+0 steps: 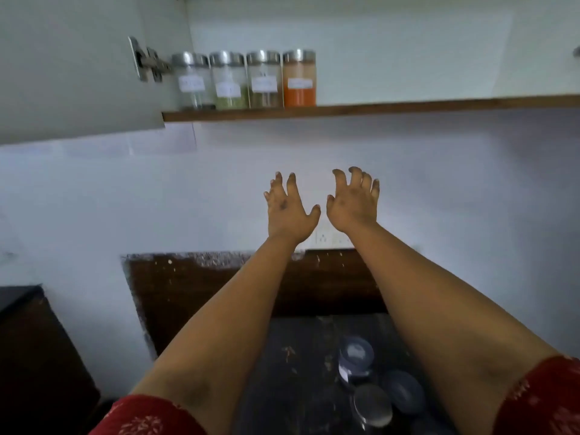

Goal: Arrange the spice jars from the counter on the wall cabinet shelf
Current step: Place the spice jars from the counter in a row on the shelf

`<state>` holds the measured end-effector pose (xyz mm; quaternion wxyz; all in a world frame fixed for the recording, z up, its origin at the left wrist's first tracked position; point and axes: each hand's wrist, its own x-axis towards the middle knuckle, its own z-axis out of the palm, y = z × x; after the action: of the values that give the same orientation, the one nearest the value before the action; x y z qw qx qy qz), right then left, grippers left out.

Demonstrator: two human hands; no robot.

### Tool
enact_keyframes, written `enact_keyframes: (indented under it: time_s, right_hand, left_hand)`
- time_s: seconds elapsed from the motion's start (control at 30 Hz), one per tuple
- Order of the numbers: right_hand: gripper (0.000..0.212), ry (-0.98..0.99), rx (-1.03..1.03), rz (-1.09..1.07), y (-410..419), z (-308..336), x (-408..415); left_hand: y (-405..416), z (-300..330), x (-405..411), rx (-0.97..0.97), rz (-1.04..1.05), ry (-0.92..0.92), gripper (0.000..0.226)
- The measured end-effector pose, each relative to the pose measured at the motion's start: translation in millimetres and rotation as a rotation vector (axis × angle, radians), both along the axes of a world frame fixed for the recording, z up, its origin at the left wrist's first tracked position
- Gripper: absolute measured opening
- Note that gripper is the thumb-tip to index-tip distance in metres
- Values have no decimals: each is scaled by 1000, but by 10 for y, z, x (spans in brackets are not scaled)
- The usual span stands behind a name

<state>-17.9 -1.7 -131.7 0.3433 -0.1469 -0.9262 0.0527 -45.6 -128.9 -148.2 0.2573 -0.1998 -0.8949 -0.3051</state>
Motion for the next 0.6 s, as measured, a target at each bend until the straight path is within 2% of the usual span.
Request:
enact_keyframes:
  time_s: [0.17,0.4,0.6]
  right_hand:
    - [53,-215,-68,-53,153,-940,340]
    - [49,-466,-263,-104,195,-2134,965]
    - [43,-620,-289,-182,3,-2854,1503]
  left_hand:
    - [-92,-1013,323,-46,-18,-309,86]
    - [-174,-2369,909,-192,-131,-630,90]
    - [-237,-3019,1354,-216,-246,-831,88]
